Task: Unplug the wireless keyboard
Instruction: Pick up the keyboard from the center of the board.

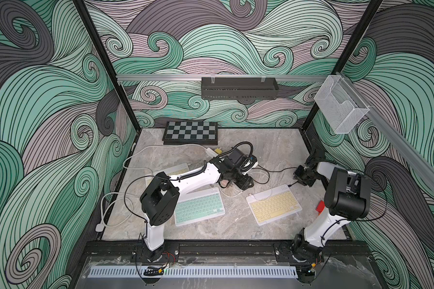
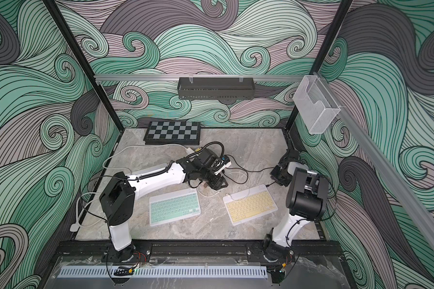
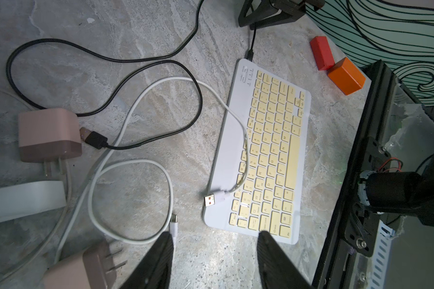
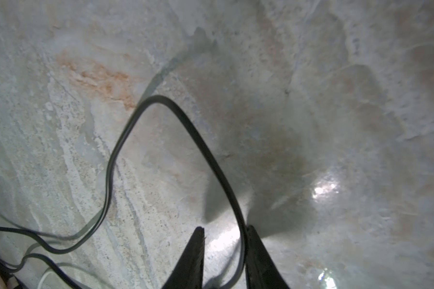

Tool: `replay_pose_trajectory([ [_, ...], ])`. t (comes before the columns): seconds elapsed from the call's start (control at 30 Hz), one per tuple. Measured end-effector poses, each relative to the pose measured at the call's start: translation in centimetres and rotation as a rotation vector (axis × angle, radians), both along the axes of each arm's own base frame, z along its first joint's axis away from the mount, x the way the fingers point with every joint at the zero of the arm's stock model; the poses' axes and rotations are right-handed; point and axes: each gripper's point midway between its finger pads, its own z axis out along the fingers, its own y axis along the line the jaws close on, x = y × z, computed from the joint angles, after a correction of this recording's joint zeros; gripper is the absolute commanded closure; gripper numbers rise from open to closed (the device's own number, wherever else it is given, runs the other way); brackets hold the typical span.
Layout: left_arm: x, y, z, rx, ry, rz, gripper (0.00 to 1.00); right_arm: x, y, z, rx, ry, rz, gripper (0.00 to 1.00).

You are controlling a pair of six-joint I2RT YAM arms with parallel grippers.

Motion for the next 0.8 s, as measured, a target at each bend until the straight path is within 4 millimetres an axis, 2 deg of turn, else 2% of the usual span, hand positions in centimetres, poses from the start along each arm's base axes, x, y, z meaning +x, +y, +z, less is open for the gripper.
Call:
replay_pose_trajectory([
  [0.2, -0.1, 0.1, -0.1, 0.007, 0.005, -0.001, 0.45, 0.6, 0.0, -0.1, -0.005, -0.003, 0.001, 0.84],
  [0.4, -0.2, 0.2, -0.1, 0.011, 0.004, -0.005, 0.45, 1.1, -0.1, -0.1, -0.011, -0.016, 0.005, 0.96],
  [0.53, 0.0, -0.3, 0.9, -0.007, -0.005, -0.015, 0.45, 1.1, 0.1, 0.4, -0.011, -0.027, 0.010, 1.00],
  [0.67, 0.2, -2.0, 2.5, -0.070, -0.002, -0.055, 0.43, 1.5, 0.8, 3.6, -0.015, -0.103, 0.027, 1.00],
  [0.8, 0.5, -4.6, 2.6, -0.145, 0.014, -0.123, 0.39, 2.6, 2.5, 8.8, -0.025, -0.242, 0.075, 1.00],
])
